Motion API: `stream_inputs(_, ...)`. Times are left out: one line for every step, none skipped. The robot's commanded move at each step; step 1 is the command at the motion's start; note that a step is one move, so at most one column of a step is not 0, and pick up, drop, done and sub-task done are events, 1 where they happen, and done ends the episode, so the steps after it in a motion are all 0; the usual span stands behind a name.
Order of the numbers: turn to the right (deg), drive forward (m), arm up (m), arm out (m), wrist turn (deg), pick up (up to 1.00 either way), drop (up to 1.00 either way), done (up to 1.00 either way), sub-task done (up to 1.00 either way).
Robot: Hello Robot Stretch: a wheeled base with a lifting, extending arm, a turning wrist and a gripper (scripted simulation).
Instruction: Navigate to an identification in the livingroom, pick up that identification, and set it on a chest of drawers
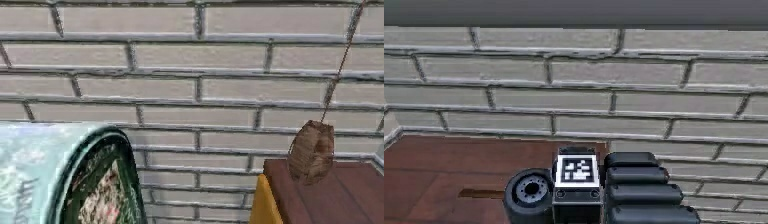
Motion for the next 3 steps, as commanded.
stream_inputs(0.0, 0.3, 0.0, 0.0, 0.0, 0.0, 0.0, 0.0, 0.0)
stream_inputs(0.0, 0.0, 0.0, 0.24, 0.0, 0.0, 0.0, 0.0, 0.0)
stream_inputs(0.0, 0.0, 0.0, 0.0, 45.0, 0.0, 0.0, 0.0, 0.0)
